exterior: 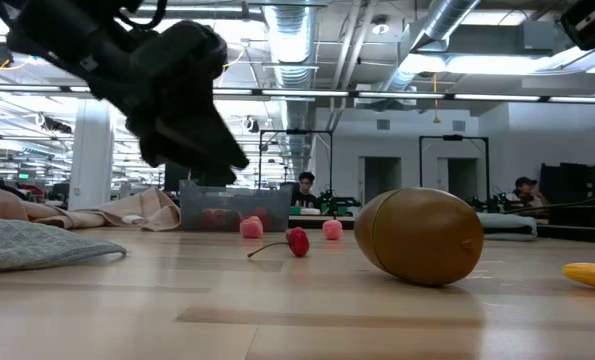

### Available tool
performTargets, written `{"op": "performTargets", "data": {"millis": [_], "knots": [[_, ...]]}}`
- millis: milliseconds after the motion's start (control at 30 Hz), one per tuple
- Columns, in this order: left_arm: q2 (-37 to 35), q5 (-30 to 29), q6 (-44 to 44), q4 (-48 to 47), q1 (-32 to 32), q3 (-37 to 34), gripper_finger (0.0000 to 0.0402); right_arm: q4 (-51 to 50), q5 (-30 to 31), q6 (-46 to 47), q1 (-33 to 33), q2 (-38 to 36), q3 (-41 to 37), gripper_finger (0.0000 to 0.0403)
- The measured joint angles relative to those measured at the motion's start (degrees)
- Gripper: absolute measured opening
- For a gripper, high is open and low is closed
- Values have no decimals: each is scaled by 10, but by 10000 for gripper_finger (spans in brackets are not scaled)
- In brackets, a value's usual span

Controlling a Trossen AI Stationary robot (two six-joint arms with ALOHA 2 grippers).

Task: Pick and placing Produce into tupperware
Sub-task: Put the red cherry into the black bin

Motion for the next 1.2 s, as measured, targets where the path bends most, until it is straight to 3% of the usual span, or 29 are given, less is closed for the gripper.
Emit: {"op": "performTargets", "data": {"millis": [200, 533, 833, 1200], "knots": [[80, -13, -8, 57, -32, 24, 211, -3, 0, 0, 0, 0, 0, 64], [134, -62, 27, 61, -53, 54, 210, 7, 0, 0, 0, 0, -34, 64], [180, -29, 30, 103, -49, 59, 210, 35, -2, 9, 0, 0, -39, 64], [199, -33, 43, 102, -46, 70, 210, 32, -2, 10, 0, 0, -39, 64]]}}
